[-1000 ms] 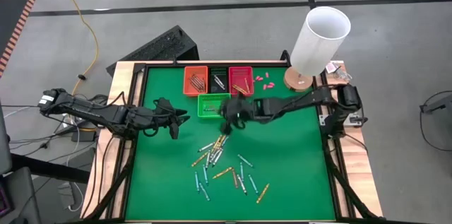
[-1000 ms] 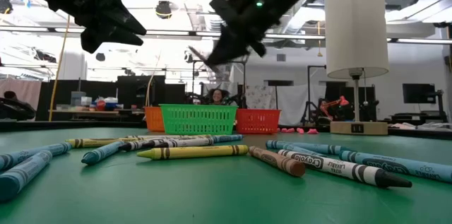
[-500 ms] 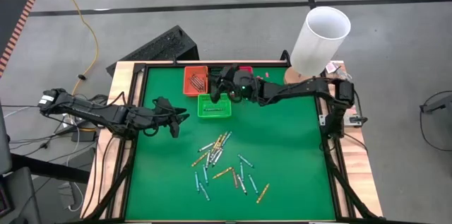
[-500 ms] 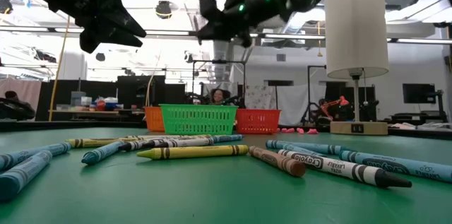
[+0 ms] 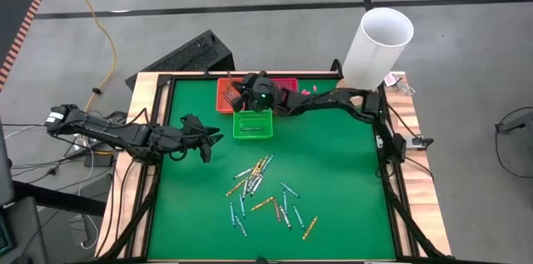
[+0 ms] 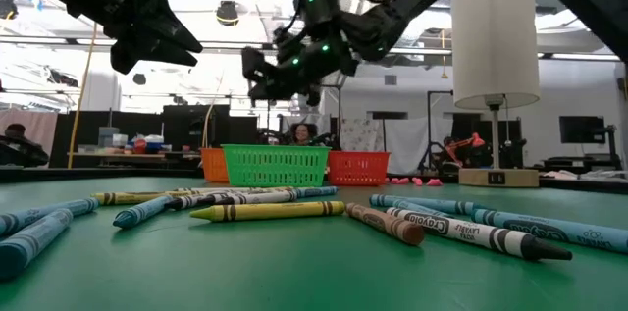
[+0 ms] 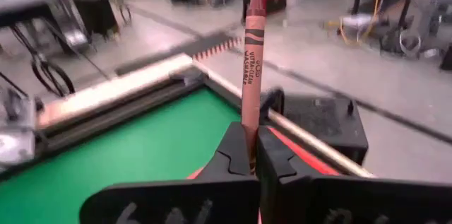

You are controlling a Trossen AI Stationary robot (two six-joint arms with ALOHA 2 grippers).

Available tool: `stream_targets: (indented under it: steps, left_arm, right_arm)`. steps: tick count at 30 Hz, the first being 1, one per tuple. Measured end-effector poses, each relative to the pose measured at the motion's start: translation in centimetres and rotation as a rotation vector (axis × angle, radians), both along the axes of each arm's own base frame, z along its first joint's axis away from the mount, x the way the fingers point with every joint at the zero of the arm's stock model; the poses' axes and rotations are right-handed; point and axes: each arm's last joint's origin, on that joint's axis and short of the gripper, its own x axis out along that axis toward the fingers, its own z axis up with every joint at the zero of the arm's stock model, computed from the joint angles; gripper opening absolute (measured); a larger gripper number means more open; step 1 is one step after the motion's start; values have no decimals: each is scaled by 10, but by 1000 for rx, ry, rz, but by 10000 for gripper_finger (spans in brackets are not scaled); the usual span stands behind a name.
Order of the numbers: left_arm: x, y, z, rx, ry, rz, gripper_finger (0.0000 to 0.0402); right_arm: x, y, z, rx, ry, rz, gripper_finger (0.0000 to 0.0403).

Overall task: Sort crayons
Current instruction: Put a red crayon in the orange basket

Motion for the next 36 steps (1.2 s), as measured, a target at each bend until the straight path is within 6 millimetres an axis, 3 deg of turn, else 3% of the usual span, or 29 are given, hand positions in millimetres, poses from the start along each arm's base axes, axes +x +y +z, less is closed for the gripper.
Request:
stream_targets:
  steps: [6, 14, 23, 26, 28, 33, 36]
  left_arm:
    - [0, 0, 0, -1, -1, 0, 131]
    - [0, -1, 0, -10, 0, -19, 131]
    - [0, -1, 0, -18, -5, -16, 131]
    - [0, -1, 0, -38, -13, -12, 131]
    - [0, -1, 0, -48, -17, -10, 131]
    - [1, -2, 0, -75, -14, -59, 131]
    - [1, -3, 0, -81, -14, -73, 131]
  right_arm:
    - [21, -9, -22, 80, 156, 23, 1]
    - [25, -17, -39, 183, 270, -13, 25]
    - [21, -15, -31, 170, 306, -2, 93]
    - [13, -10, -11, 132, 360, 44, 101]
    - [4, 0, 14, 97, 391, 98, 102]
    - [-54, 47, 91, 144, 568, 286, 102]
    - [-95, 81, 119, 288, 674, 338, 102]
